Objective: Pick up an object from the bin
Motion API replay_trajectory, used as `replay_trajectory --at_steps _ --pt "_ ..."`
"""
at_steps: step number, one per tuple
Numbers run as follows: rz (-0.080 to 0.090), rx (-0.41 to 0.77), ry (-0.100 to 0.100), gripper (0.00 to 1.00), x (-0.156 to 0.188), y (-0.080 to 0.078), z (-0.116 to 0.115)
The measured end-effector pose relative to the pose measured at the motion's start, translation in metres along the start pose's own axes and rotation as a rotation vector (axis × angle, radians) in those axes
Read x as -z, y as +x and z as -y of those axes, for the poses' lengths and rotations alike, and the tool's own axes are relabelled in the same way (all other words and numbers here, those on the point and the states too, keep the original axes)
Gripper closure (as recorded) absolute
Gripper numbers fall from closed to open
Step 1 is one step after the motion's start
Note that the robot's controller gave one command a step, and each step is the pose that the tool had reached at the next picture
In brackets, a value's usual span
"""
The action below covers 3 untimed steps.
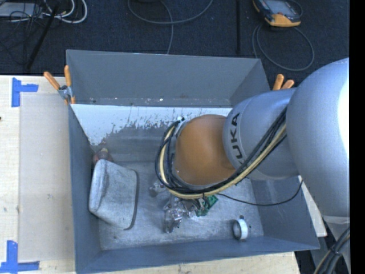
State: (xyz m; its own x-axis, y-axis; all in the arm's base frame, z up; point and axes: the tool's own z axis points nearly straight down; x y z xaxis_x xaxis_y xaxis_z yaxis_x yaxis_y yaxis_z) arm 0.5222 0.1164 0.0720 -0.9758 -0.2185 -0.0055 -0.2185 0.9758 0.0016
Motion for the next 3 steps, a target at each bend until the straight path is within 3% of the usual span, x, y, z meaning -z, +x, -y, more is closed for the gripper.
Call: replay_trajectory --at_steps 1,2,3 --pt "-0.006 0.0 0.0 1.0 0.0009 0.0008 -0.0005" --pt "0.0 -0.002 0.0 0.0 -0.0001 0.0001 0.0" --pt "-0.01 -0.002 0.0 1.0 0.0006 0.0016 -0.0005"
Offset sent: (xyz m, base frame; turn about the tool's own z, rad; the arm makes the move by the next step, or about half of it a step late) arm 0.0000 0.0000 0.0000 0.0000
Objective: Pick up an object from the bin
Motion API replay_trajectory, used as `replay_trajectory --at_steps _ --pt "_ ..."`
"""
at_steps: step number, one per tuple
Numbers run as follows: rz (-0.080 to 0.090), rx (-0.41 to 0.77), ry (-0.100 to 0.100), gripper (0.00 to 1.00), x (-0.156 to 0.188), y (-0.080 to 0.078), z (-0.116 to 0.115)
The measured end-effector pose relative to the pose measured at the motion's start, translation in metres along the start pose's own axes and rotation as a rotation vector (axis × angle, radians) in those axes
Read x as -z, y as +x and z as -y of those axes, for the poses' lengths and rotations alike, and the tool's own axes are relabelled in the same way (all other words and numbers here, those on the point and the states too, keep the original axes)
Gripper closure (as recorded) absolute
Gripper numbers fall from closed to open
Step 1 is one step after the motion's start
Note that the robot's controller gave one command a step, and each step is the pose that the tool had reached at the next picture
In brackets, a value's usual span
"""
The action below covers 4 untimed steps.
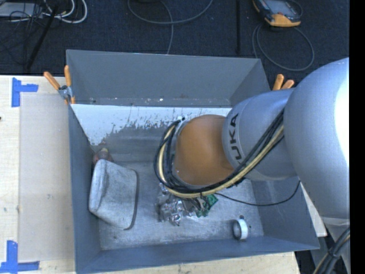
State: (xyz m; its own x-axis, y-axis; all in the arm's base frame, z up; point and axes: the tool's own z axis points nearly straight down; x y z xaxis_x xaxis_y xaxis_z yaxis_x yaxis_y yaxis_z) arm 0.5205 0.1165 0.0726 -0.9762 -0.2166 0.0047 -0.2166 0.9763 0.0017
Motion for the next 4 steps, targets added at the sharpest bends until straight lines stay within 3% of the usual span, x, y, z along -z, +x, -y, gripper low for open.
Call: replay_trajectory --at_steps 1,2,3,4 --pt "0.012 0.109 -0.003 1.0 0.002 -0.035 0.066" --pt "0.012 0.108 0.001 0.0 0.001 -0.034 0.068" --pt "0.014 0.147 0.002 0.0 0.001 -0.022 0.124" --pt "0.017 0.145 0.003 1.0 0.002 -0.024 0.123"
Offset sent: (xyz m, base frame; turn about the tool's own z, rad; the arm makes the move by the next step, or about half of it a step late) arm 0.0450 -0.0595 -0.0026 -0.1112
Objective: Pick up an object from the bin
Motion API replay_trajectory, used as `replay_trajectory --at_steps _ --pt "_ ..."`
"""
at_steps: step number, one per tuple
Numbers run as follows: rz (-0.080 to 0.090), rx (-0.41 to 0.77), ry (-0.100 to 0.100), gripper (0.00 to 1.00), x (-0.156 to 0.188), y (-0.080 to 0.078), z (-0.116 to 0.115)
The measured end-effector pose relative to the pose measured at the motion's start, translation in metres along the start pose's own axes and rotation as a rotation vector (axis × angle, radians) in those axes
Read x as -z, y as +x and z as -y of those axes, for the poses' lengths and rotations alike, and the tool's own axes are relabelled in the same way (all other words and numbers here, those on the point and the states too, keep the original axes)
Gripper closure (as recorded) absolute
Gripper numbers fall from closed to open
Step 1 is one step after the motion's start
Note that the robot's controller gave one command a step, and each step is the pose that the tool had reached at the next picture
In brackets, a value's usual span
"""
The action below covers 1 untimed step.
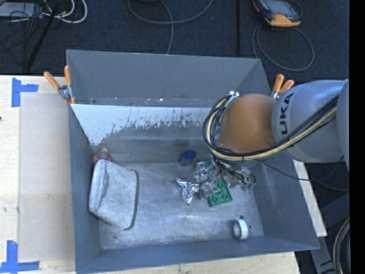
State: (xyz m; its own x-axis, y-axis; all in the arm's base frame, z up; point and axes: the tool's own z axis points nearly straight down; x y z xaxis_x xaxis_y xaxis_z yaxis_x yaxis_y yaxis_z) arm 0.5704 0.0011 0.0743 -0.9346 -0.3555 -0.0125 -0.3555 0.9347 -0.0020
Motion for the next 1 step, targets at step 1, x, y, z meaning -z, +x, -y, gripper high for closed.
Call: replay_trajectory --at_steps 1 --pt "-0.004 0.009 0.001 1.0 0.1484 -0.0039 -0.005"
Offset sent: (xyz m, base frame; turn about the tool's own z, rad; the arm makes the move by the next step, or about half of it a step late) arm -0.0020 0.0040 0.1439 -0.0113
